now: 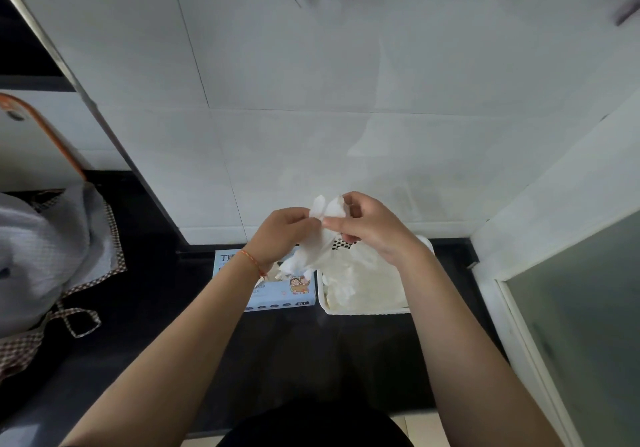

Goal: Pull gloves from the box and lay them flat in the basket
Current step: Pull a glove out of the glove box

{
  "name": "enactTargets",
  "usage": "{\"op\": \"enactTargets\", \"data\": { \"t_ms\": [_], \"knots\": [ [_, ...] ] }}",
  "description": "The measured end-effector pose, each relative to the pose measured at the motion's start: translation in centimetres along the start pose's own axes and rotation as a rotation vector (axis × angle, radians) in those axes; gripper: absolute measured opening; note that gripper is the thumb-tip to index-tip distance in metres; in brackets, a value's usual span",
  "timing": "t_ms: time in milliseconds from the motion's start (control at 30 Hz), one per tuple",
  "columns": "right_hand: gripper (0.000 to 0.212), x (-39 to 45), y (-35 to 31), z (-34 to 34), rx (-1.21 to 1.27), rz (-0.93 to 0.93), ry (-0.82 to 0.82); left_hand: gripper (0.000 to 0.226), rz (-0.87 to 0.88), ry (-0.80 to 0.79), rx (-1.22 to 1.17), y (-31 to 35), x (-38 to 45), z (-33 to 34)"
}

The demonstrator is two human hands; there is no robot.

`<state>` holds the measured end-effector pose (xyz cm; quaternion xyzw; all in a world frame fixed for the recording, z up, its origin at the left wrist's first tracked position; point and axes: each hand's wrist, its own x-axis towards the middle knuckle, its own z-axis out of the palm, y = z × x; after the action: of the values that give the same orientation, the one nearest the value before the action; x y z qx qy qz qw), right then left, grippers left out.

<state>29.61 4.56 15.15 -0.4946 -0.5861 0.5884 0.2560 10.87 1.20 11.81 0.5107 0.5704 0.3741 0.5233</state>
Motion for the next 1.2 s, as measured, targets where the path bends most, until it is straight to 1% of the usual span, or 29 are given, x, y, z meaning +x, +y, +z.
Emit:
{"op": "enactTargets", "data": {
  "t_ms": [33,100,167,267,300,333,400,433,500,567,667,733,767,800,867,900,933,967,1000,1067,1100,1133,1200],
  "knots": [
    [0.026,0.0,0.2,-0.1,-0.016,-0.005,0.001,0.032,-0.020,0.006,-0.012,0.0,0.0,-0.1],
    [0.017,0.0,0.4,-0.3,0.000,-0.009,0.049,0.031,-0.069,0.029,-0.091,0.5,-0.3,0.1],
    [0.021,0.1,0.5,-0.2,0.027,-0.004,0.105,0.030,-0.085,0.028,-0.151,0.7,-0.4,0.1],
    [0.028,0.0,0.6,-0.2,-0.001,-0.006,0.163,0.036,0.011,-0.030,-0.071,0.5,-0.3,0.2],
    [0.032,-0.1,0.6,-0.2,-0.022,-0.013,0.174,0.038,0.031,-0.001,-0.089,0.4,-0.2,0.3],
    [0.035,-0.1,0.5,-0.3,-0.040,-0.019,0.183,0.035,0.031,0.056,-0.137,0.4,-0.2,0.2],
    [0.034,-0.2,0.3,-0.3,-0.038,-0.031,0.209,0.019,0.012,0.180,-0.254,0.3,0.1,-0.1],
    [0.033,-0.3,0.3,-0.4,-0.017,-0.035,0.225,0.012,0.004,0.205,-0.289,0.2,0.2,-0.3],
    [0.034,-0.3,0.2,-0.7,0.031,-0.045,0.252,0.011,0.000,0.198,-0.310,0.0,0.2,-0.7],
    [0.038,-0.6,0.1,-0.9,0.041,-0.056,0.246,0.013,-0.017,0.187,-0.324,-0.1,0.3,-0.9],
    [0.051,-0.9,-0.1,-1.1,-0.093,-0.062,0.180,0.007,-0.037,0.250,-0.337,-0.3,0.4,-1.1],
    [0.050,-1.0,-0.1,-1.3,-0.165,-0.051,0.122,0.019,-0.043,0.314,-0.230,-0.6,0.5,-1.3],
    [0.044,-0.9,-0.1,-1.3,-0.178,-0.047,0.093,0.028,-0.030,0.299,-0.149,-0.8,0.5,-1.4],
    [0.036,-0.9,-0.2,-1.3,-0.188,-0.046,0.067,0.037,-0.005,0.234,-0.085,-0.7,0.3,-1.5],
    [0.020,-0.8,-0.3,-0.8,-0.209,-0.035,0.011,0.050,0.050,0.026,-0.015,-0.4,0.1,-1.3],
    [0.015,-0.9,-0.5,-0.5,-0.221,-0.027,-0.012,0.049,0.065,-0.071,0.022,-0.1,0.1,-1.0],
    [0.014,-1.1,-0.7,-0.1,-0.237,-0.024,-0.029,0.043,0.074,-0.141,0.062,0.1,0.1,-0.6],
    [0.017,-1.2,-1.0,0.2,-0.256,-0.023,-0.035,0.035,0.079,-0.176,0.096,0.3,0.1,-0.2],
    [0.025,-1.4,-1.2,0.5,-0.268,-0.022,-0.036,0.027,0.081,-0.175,0.107,0.5,0.1,0.1],
    [0.040,-1.6,-1.4,0.6,-0.266,-0.016,-0.027,0.016,0.066,-0.114,0.054,0.5,0.1,0.3],
    [0.039,-1.6,-1.4,0.4,-0.260,-0.007,-0.019,0.011,0.055,-0.088,0.007,0.5,0.0,0.3],
    [0.031,-1.5,-1.3,0.0,-0.264,0.005,-0.009,0.008,0.047,-0.073,-0.034,0.6,-0.1,0.1],
    [0.015,-1.4,-1.2,-0.6,-0.328,0.025,-0.006,0.009,0.045,-0.062,-0.064,0.7,-0.1,-0.1]
  ]
}}
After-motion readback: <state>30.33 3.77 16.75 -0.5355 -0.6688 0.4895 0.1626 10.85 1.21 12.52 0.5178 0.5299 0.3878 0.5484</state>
